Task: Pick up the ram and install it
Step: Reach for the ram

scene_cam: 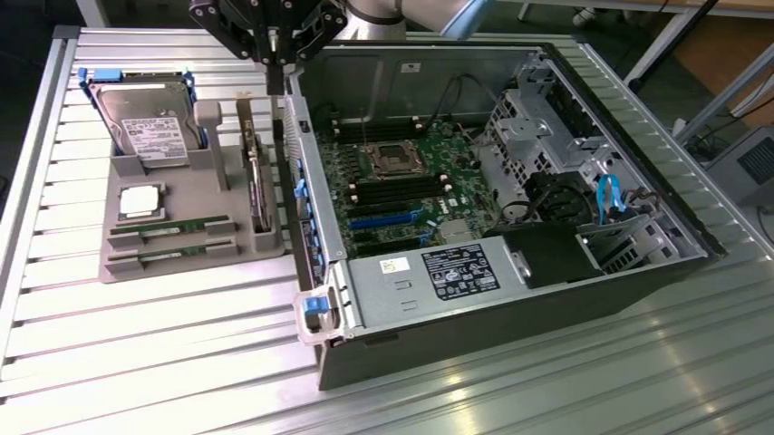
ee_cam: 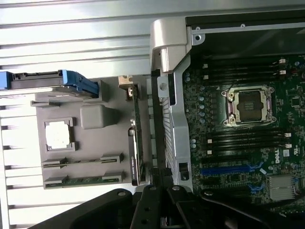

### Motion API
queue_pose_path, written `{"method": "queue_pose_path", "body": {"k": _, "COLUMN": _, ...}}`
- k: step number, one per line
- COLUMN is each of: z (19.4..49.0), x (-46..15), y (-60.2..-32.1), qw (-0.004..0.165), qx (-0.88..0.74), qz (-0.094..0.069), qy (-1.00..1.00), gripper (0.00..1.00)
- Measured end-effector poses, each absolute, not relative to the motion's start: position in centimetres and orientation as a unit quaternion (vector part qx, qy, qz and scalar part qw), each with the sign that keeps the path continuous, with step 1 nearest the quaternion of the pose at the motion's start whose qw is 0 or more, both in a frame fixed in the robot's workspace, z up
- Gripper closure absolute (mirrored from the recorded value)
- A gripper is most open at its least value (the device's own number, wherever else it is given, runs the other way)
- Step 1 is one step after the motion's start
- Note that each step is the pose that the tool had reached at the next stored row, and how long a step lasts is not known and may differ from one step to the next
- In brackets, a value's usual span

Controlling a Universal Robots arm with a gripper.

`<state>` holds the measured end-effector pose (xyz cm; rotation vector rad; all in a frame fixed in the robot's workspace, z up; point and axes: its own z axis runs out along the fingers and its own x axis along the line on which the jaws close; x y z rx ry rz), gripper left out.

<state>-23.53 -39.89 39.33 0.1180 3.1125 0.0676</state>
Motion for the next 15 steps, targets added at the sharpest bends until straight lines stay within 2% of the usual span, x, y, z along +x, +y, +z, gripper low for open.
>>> {"method": "queue_pose_path", "body": {"k": 15, "z": 39.3, "x": -26.0, "y": -39.9, "qw": 0.013, "qx": 0.038, "qz": 0.022, "qy": 0.999, "gripper": 0.90}}
